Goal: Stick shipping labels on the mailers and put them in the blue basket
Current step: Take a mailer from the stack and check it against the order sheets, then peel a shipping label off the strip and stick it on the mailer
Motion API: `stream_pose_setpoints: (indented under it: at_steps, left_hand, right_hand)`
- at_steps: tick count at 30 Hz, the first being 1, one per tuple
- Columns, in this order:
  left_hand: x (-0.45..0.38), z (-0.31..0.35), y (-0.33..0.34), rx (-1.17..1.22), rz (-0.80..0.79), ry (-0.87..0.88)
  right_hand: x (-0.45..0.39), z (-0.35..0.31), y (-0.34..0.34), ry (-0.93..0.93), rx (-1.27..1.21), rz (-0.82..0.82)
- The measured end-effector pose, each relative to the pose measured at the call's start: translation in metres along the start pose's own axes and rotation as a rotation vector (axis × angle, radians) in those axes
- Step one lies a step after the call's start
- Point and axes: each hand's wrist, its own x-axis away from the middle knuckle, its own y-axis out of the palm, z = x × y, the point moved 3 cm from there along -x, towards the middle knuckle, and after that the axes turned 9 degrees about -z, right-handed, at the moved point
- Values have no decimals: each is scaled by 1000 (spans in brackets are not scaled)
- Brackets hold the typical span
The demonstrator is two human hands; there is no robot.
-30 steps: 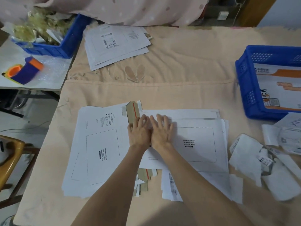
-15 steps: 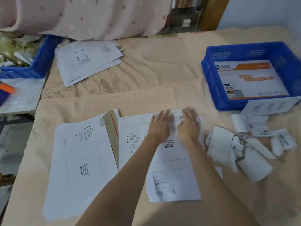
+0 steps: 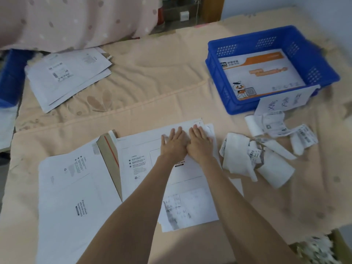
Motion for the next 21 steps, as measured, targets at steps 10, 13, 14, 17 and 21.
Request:
stream_pose_setpoints:
  at_steps: [10,13,14,17,21]
  left_hand:
    - [32,75,-19,780,306,142]
    - [41,112,4,863,41,254]
    - [45,124,11,857,-19,293]
    - [55,150,28,768,-140,363]
    - [55,161,49,595,-256,341]
  right_hand:
    - [85,73,-72,247,-817,729]
    - [113,121,-64,595,-736,689]
    - [119,132,-60,642,-740,631]
    - [124,152,-44,655,-787,494]
    - [123,155,-30,642,-776,425]
